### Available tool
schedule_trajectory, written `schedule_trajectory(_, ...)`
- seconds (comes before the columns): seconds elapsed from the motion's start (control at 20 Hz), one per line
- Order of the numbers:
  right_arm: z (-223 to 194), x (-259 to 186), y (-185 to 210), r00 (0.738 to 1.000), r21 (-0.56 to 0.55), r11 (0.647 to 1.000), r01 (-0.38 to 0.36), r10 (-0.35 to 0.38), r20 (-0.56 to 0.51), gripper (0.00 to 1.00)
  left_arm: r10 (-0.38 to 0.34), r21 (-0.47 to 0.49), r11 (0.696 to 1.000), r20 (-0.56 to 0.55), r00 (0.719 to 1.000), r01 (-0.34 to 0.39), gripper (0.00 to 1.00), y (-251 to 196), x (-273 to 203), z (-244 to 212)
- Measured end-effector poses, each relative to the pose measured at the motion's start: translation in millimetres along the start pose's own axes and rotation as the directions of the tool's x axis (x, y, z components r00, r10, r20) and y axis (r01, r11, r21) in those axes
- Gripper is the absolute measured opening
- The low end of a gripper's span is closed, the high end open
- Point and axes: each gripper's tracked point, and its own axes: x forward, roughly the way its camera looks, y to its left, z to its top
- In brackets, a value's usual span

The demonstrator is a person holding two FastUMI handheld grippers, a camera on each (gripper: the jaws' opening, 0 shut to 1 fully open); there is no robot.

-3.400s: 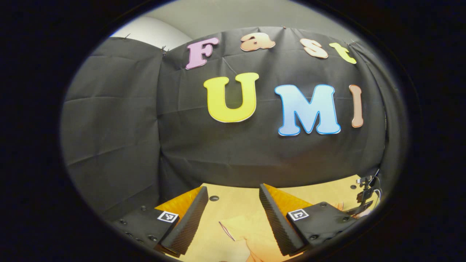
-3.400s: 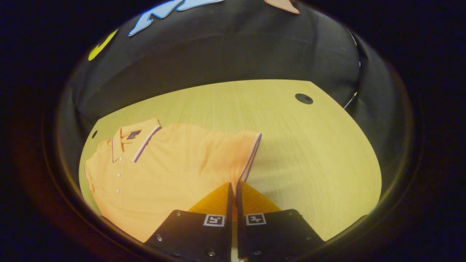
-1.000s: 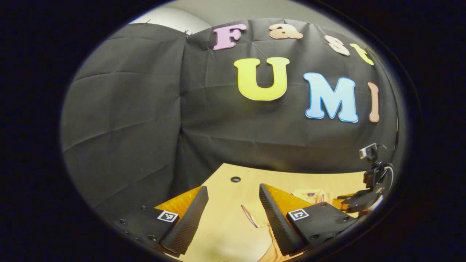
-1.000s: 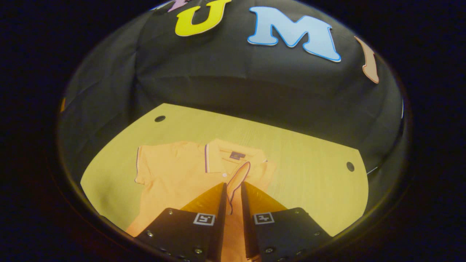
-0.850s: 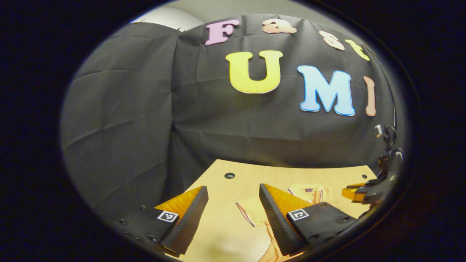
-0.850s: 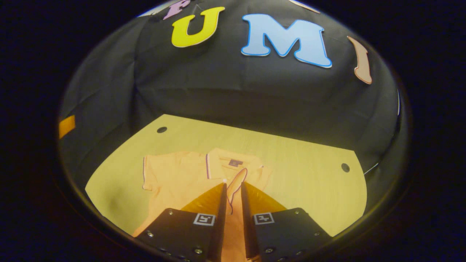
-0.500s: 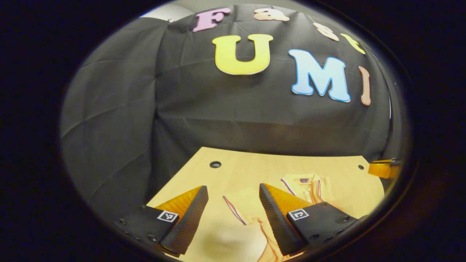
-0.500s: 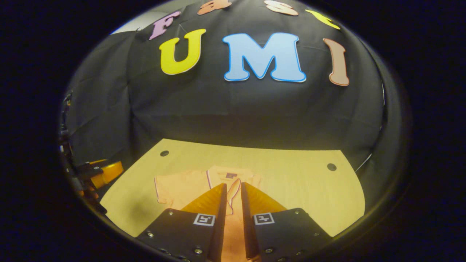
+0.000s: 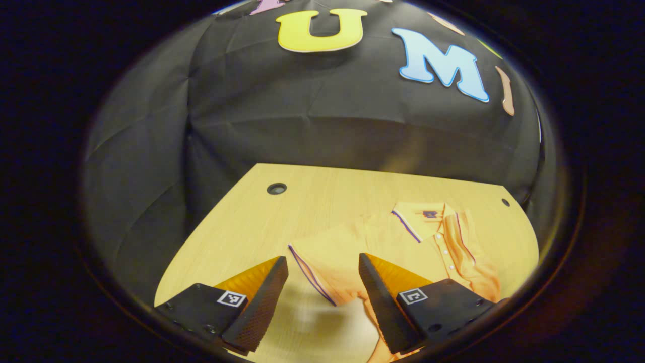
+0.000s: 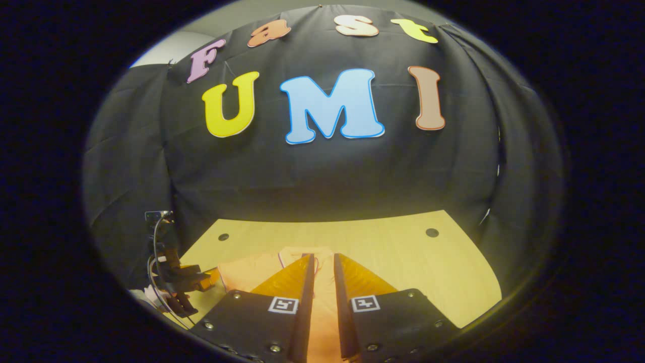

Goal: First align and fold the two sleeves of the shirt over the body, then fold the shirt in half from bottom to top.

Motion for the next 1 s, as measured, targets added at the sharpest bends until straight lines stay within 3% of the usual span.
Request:
schedule_trajectory(0.45,-13.1,-12.6,-27.1,0.995,-0.011,0.996,0.092,-0.093,-0.048,0.24,0.049,-0.024,0.998,-0.178,0.983,-0.054,0.96,9.8,58.4,-67.4)
schedule_trajectory(0.85,-16.6,-10.8,-41.7,0.989,0.003,0.992,0.128,-0.128,-0.076,0.24,0.101,-0.032,0.994,-0.166,0.981,-0.108,0.97,7.1,63.8,-71.1)
schedule_trajectory(1.0,-18.4,-8.6,-42.1,0.988,0.006,0.992,0.127,-0.125,-0.086,0.24,0.11,-0.029,0.993,-0.147,0.983,-0.115,0.69,-0.8,69.0,-69.3)
